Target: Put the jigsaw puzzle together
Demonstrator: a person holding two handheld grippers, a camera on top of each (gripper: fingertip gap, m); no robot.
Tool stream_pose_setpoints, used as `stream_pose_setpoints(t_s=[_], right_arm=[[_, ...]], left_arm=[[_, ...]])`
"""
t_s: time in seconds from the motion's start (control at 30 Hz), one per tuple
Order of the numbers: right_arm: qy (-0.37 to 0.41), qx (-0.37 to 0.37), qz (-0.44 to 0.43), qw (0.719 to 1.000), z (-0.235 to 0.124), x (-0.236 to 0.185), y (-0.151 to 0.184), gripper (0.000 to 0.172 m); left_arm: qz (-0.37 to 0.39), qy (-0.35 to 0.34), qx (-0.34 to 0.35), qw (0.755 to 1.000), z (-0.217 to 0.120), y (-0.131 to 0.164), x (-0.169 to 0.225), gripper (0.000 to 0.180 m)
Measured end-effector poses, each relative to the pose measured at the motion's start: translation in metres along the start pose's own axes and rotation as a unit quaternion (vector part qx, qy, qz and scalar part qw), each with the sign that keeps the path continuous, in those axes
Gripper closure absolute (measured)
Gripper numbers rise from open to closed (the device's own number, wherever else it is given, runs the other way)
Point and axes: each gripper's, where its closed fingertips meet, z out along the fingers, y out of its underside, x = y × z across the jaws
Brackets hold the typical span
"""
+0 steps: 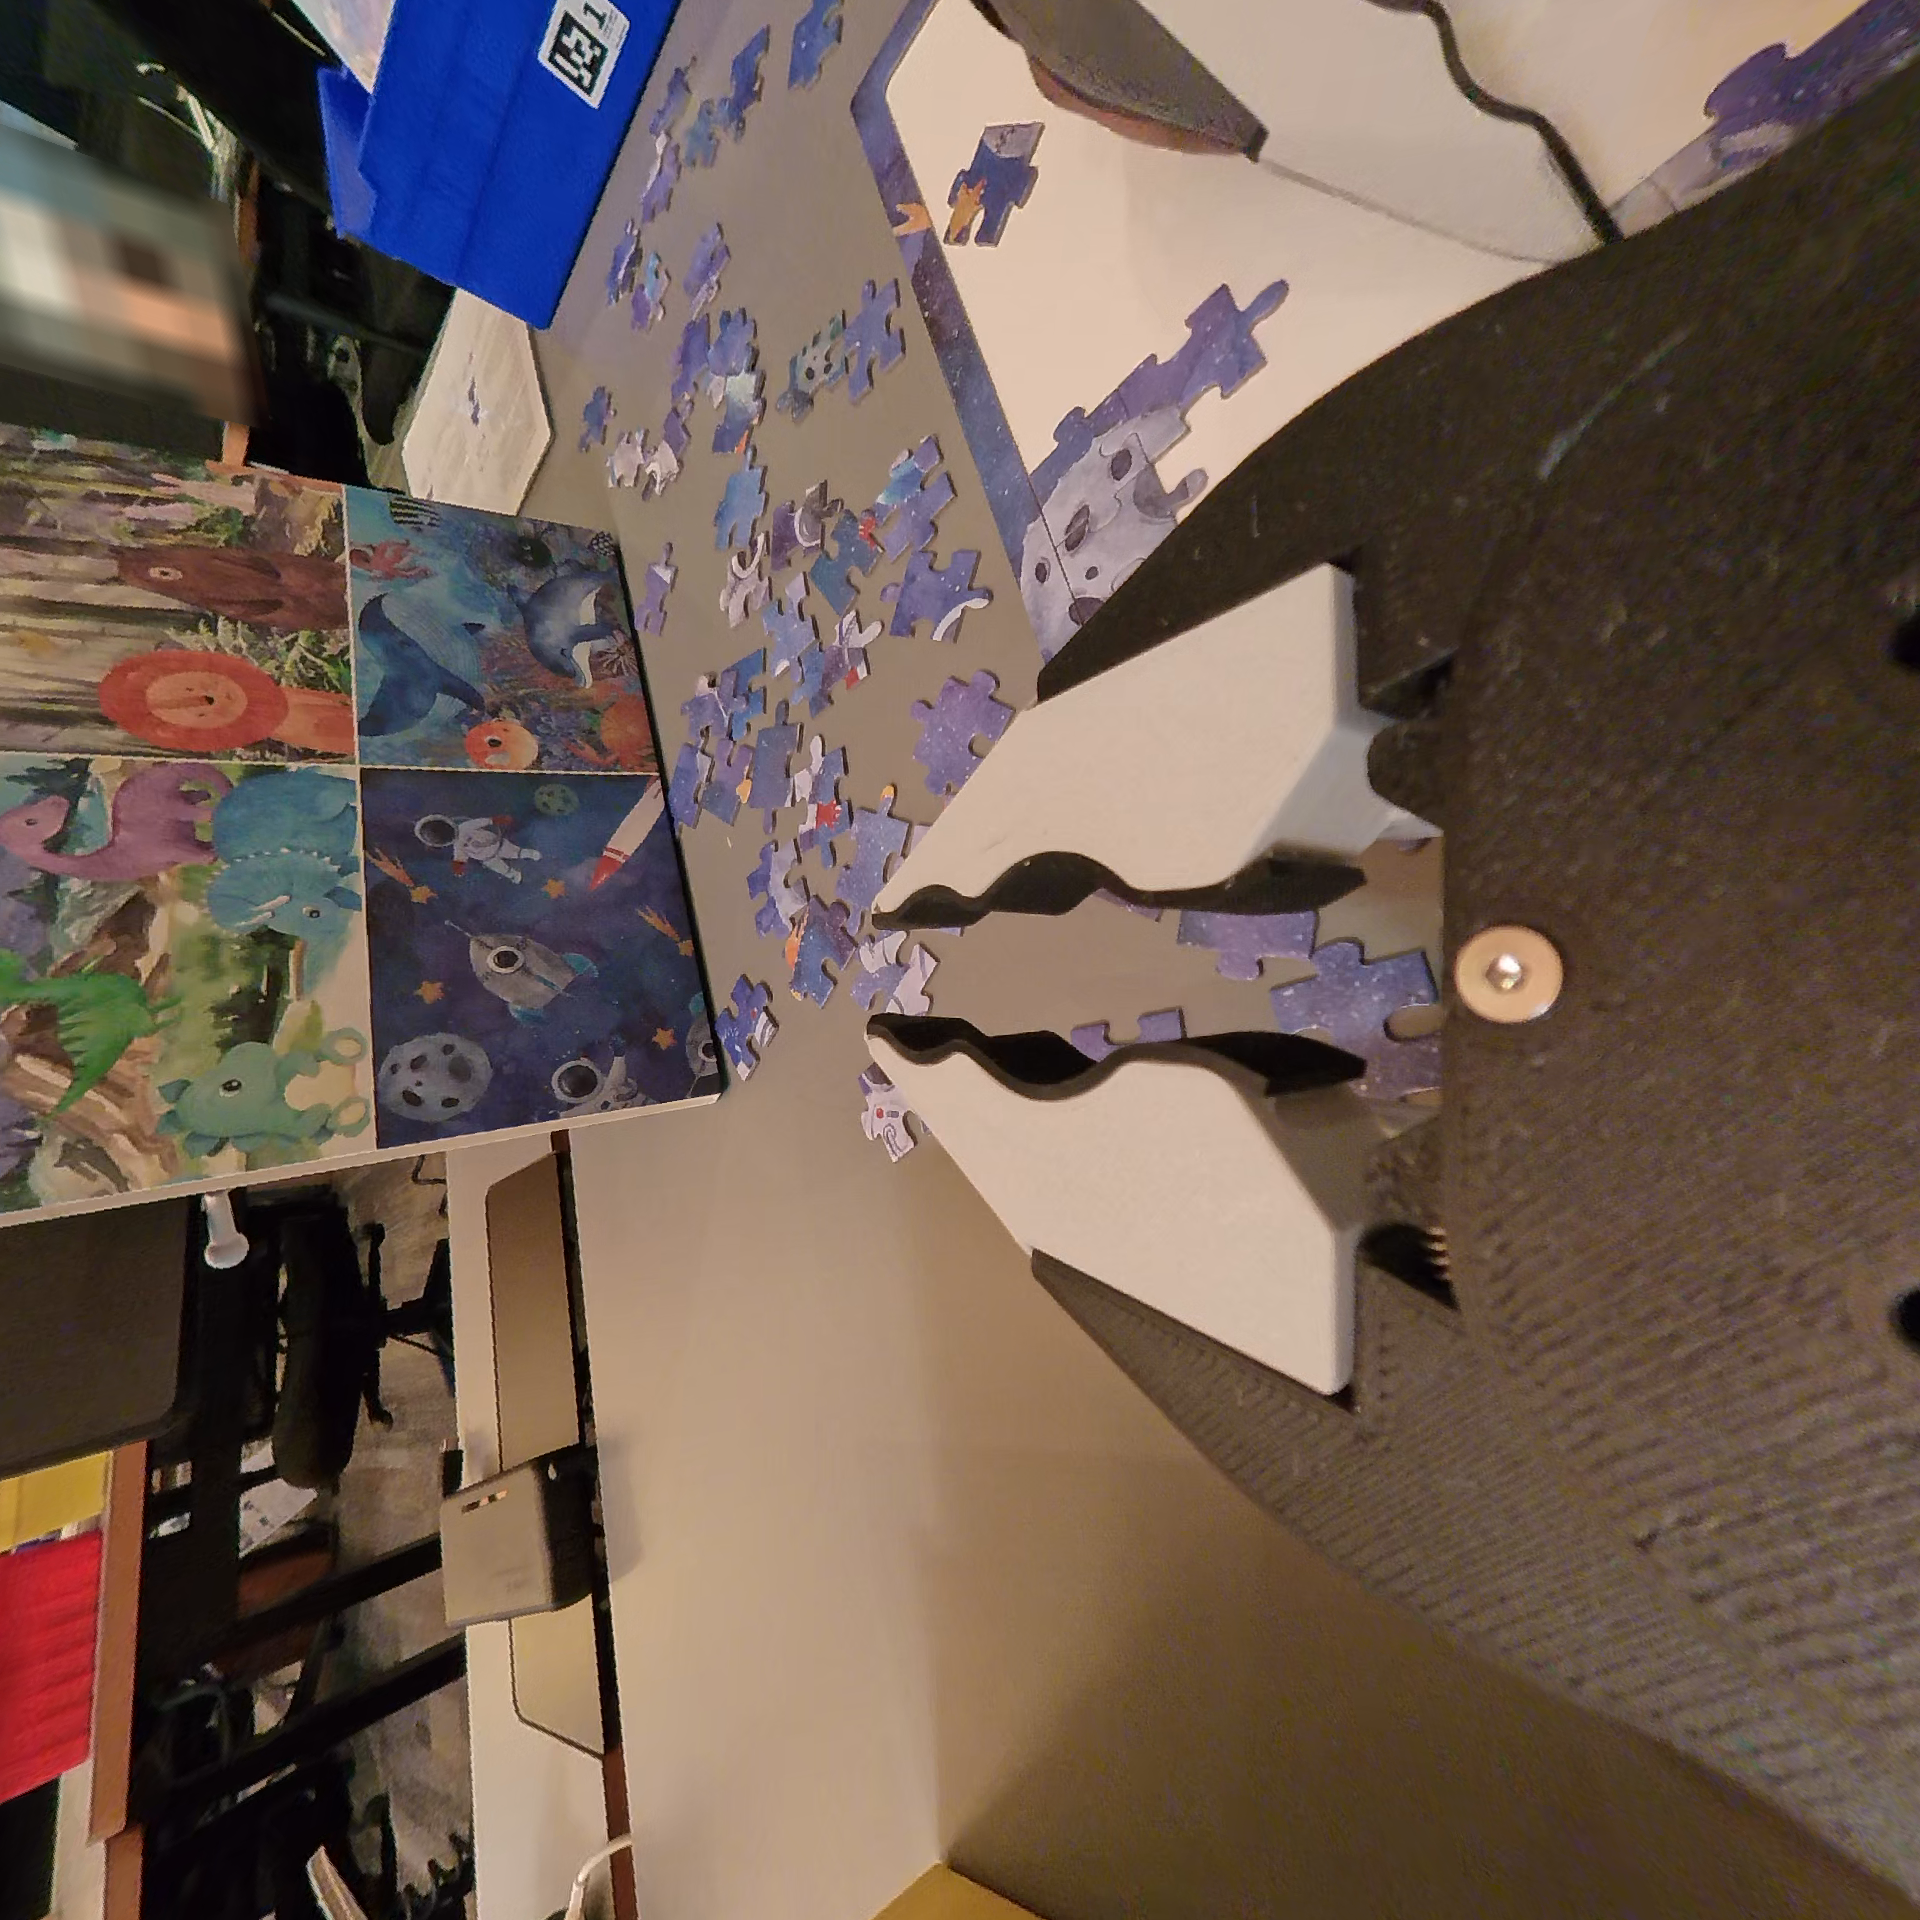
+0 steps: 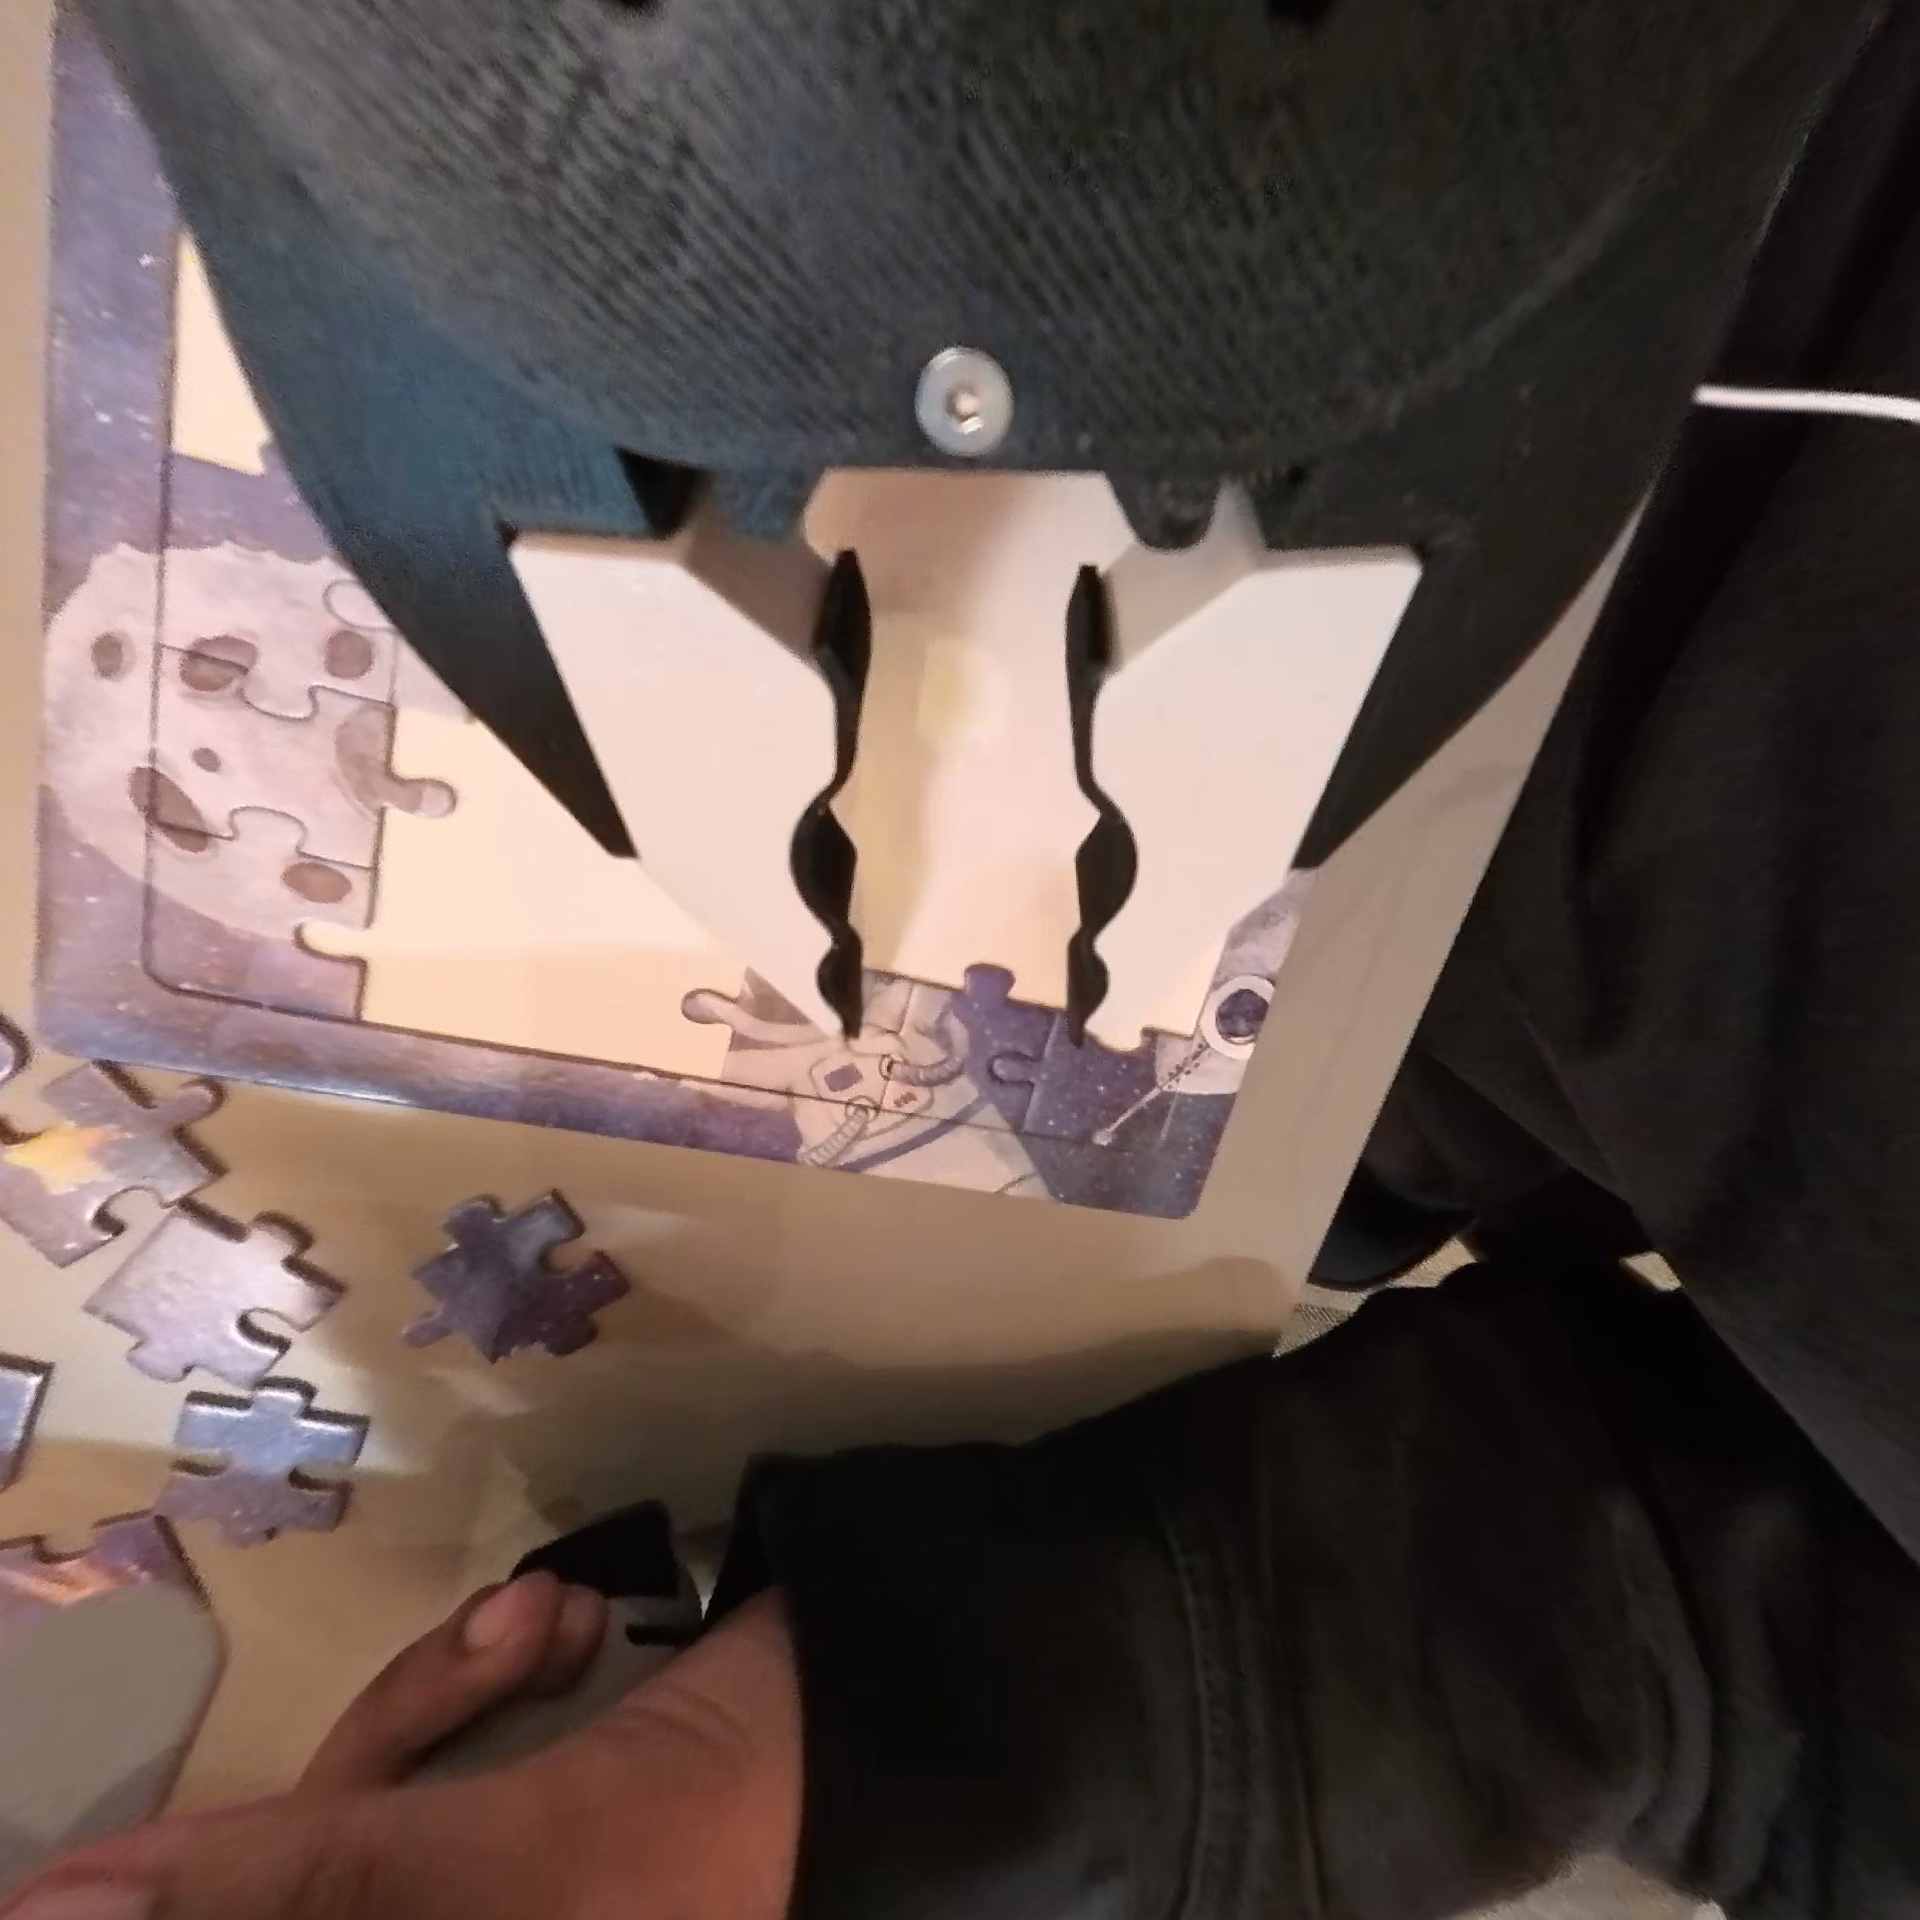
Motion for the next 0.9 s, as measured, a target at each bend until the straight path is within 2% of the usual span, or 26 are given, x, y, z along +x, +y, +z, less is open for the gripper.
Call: stream_pose_setpoints(t_s=[0.1, 0.23, 0.5, 0.63, 0.77, 0.9], right_arm=[[0.013, 0.008, -0.009, 1.0, -0.004, 0.002, -0.004, 0.134], [0.038, 0.076, 0.011, 0.996, -0.025, 0.017, -0.019, 0.136], [0.179, 0.178, 0.069, 0.965, -0.115, 0.087, -0.002, 0.144], [0.204, 0.23, 0.097, 0.947, -0.15, 0.098, 0.005, 0.147], [0.207, 0.253, 0.111, 0.939, -0.162, 0.098, 0.008, 0.148], [0.211, 0.24, 0.1, 0.942, -0.156, 0.094, 0.005, 0.148]], left_arm=[[0.0, 0.0, 0.001, 1.0, 0.0, 0.0, 0.0, 0.166], [0.0, 0.001, 0.003, 1.0, -0.001, -0.001, 0.001, 0.166], [-0.014, 0.009, 0.009, 1.0, -0.002, -0.002, 0.0, 0.165], [-0.02, 0.01, 0.011, 1.0, -0.002, -0.002, -0.001, 0.165], [-0.019, 0.009, 0.01, 1.0, -0.002, -0.002, -0.001, 0.165], [-0.018, 0.008, 0.01, 1.0, -0.002, -0.002, -0.001, 0.165]])
